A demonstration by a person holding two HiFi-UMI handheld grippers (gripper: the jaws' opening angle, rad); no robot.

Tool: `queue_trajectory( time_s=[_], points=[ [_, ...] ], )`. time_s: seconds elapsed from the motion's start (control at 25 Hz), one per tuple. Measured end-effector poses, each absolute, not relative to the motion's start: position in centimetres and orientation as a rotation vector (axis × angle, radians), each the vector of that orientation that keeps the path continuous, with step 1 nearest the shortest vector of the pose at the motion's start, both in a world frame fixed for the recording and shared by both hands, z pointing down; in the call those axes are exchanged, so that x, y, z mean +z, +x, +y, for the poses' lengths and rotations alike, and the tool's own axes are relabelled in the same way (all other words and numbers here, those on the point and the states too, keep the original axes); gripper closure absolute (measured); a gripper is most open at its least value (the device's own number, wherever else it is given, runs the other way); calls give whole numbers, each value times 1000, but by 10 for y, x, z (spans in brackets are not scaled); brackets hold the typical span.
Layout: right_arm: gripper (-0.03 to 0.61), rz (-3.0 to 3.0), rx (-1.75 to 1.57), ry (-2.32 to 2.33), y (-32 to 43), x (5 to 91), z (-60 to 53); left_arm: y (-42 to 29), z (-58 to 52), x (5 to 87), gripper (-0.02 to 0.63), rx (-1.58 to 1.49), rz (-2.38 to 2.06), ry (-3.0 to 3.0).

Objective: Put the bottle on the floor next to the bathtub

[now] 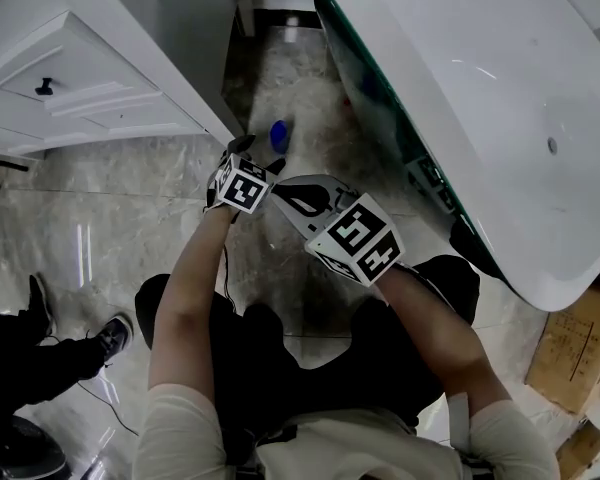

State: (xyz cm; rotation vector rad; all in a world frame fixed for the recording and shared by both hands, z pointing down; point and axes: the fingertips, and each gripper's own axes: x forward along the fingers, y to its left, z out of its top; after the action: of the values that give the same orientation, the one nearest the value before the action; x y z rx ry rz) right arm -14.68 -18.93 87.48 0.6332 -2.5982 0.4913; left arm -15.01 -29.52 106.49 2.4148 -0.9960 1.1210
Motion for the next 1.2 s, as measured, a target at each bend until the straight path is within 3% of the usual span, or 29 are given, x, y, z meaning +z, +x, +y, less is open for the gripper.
queue_trajectory(
  time_s=[0.48, 0.72, 1.2],
  points=[
    [551, -2590, 450, 582, -148, 861, -158, -169, -264, 990, 241, 1371, -827, 2598],
    [551, -2600, 572, 461, -154, 790, -132, -186, -248, 950, 241, 1360, -895, 2476],
    [551, -2495, 922, 362, -156, 639, -87, -216, -222, 775, 242, 1225, -1052, 2334]
  ],
)
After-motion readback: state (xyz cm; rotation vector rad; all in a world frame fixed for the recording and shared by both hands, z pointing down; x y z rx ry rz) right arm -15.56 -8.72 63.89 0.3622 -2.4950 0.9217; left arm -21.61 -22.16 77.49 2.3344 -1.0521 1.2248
